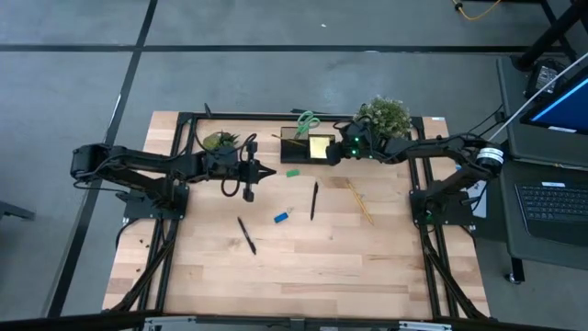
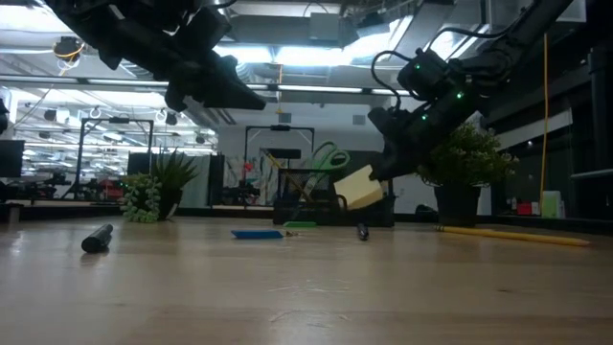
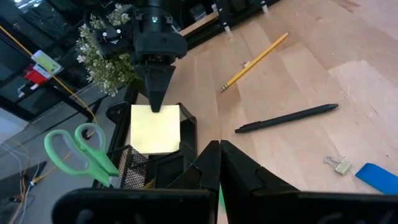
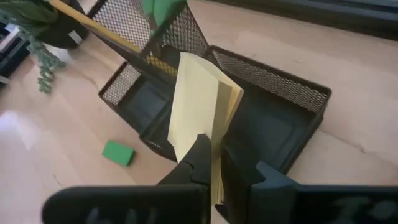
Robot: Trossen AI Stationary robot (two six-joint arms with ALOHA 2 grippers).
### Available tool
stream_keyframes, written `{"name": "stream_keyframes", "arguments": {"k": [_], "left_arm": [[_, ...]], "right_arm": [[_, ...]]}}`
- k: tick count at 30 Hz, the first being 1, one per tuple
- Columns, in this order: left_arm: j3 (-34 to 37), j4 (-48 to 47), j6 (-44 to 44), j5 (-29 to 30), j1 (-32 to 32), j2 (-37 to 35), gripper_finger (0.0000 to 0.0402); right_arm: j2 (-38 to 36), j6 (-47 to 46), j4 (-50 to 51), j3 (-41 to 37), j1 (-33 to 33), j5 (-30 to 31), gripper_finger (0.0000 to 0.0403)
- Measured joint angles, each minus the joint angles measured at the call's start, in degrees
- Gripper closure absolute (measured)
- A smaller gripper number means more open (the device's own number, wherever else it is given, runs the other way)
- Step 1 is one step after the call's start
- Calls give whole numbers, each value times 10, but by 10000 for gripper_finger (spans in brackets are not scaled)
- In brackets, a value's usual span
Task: Pick and place office supplies into organizer
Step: Put the yellow sticky notes into the black desk organizer, then put the yellow pencil into the black desk organizer
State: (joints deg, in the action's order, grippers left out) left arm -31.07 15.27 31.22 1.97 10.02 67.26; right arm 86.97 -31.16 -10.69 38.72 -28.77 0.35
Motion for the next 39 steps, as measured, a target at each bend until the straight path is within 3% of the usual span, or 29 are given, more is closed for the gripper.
{"name": "stream_keyframes", "arguments": {"k": [3, 11, 17, 24, 30, 39], "left_arm": [[0, 0, 0, 0, 0, 0, 399], [0, 0, 0, 0, 0, 0, 398], [0, 0, 0, 0, 0, 0, 399], [0, 0, -6, 0, 0, 0, 400], [0, 0, -6, 0, 0, 0, 400], [0, 1, -52, -1, 0, 0, 400]], "right_arm": [[1, 2, 1, 0, 0, 0, 381], [0, 2, 1, 0, 0, 0, 307], [0, 4, 1, 0, 0, 0, 298], [0, 34, -29, 0, 3, -2, 301], [0, 52, -83, 0, 5, -39, 314], [-3, 194, -159, 1, 58, -60, 395]]}}
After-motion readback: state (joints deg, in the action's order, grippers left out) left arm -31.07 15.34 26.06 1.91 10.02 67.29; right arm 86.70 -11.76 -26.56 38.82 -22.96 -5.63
